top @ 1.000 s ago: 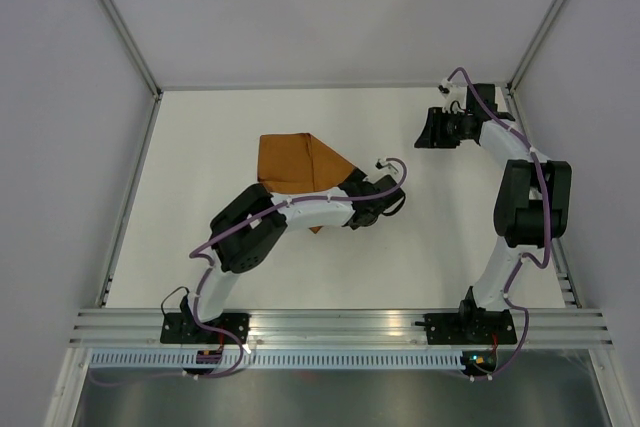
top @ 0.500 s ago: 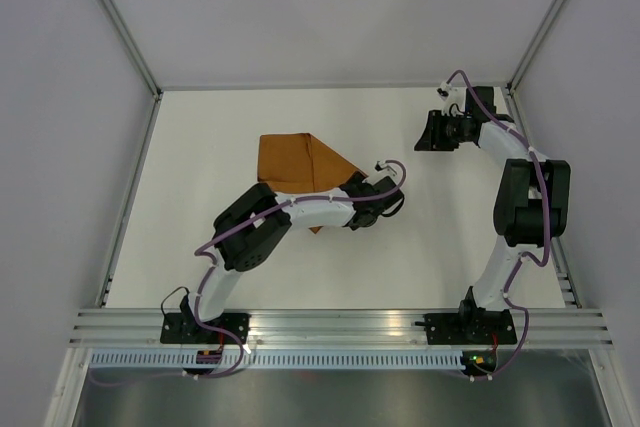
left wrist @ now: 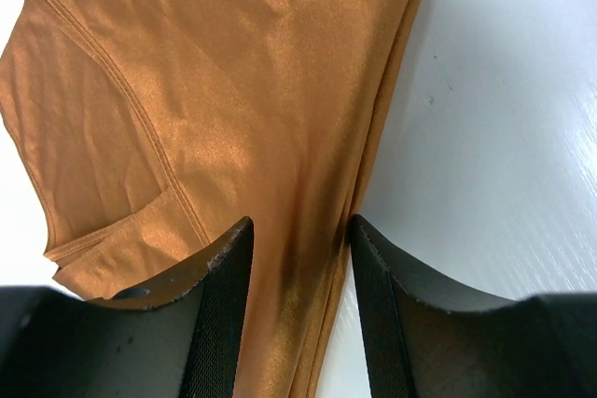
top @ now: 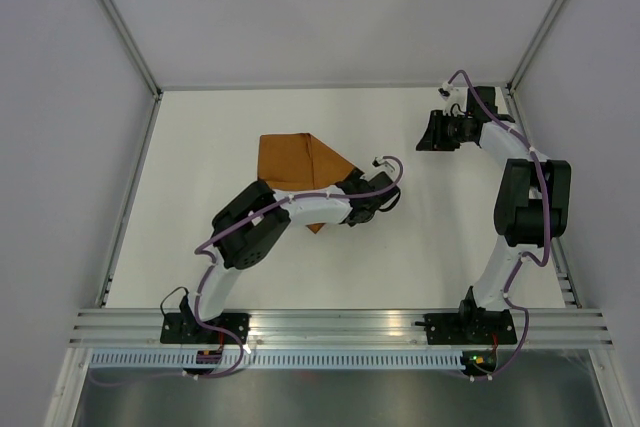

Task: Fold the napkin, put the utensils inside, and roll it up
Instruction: Roll the napkin with the utensil

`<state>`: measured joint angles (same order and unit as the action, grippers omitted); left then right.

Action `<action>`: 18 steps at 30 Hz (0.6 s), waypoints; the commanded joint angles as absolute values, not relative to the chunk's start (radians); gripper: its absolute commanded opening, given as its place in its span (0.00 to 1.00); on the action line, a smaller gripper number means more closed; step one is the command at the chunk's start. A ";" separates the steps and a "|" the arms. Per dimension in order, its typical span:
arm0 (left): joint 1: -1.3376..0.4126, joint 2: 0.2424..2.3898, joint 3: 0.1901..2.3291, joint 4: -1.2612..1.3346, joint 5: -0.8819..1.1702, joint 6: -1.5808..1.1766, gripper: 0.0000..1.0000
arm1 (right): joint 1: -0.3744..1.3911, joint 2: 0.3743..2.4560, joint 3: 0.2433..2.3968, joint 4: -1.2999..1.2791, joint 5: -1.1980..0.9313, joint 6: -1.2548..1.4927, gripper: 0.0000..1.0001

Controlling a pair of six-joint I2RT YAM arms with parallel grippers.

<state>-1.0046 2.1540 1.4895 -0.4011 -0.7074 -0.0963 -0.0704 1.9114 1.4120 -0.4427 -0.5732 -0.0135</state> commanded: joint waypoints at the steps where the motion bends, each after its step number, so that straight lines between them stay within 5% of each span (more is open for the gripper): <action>1: -0.986 2.220 1.440 -0.408 -0.606 -0.064 0.52 | -0.077 1.907 1.417 -0.439 -0.601 -0.011 0.38; 18: -0.939 2.235 1.390 -0.390 -0.387 -0.037 0.41 | -0.075 1.908 1.443 -0.476 -0.618 -0.023 0.34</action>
<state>-0.9562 2.1498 1.4647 -0.3004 -0.5972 -0.0410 -0.0704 1.9114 1.4124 -0.4614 -0.5907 -0.0147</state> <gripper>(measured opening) 0.403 0.340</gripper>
